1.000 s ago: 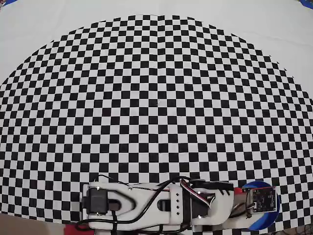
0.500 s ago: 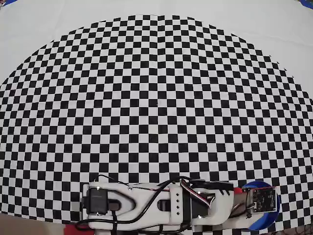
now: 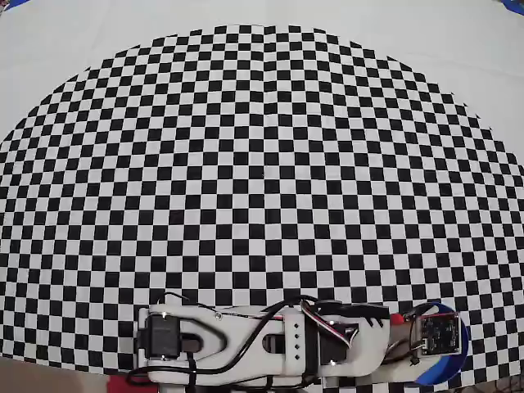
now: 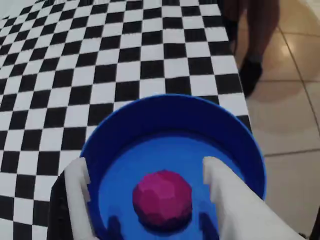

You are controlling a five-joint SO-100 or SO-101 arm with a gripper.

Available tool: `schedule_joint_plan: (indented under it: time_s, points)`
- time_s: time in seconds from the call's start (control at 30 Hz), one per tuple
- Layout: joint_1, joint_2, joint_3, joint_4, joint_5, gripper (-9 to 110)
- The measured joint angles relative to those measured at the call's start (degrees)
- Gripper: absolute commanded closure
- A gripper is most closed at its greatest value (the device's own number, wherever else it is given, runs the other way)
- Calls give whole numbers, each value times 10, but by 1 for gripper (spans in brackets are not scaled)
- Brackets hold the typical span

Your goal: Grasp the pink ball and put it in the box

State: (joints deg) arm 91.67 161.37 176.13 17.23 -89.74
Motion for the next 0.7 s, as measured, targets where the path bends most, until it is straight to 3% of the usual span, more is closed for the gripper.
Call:
schedule_joint_plan:
  time_s: [0.7]
  points:
    - [-25,4,0,-28,40,75]
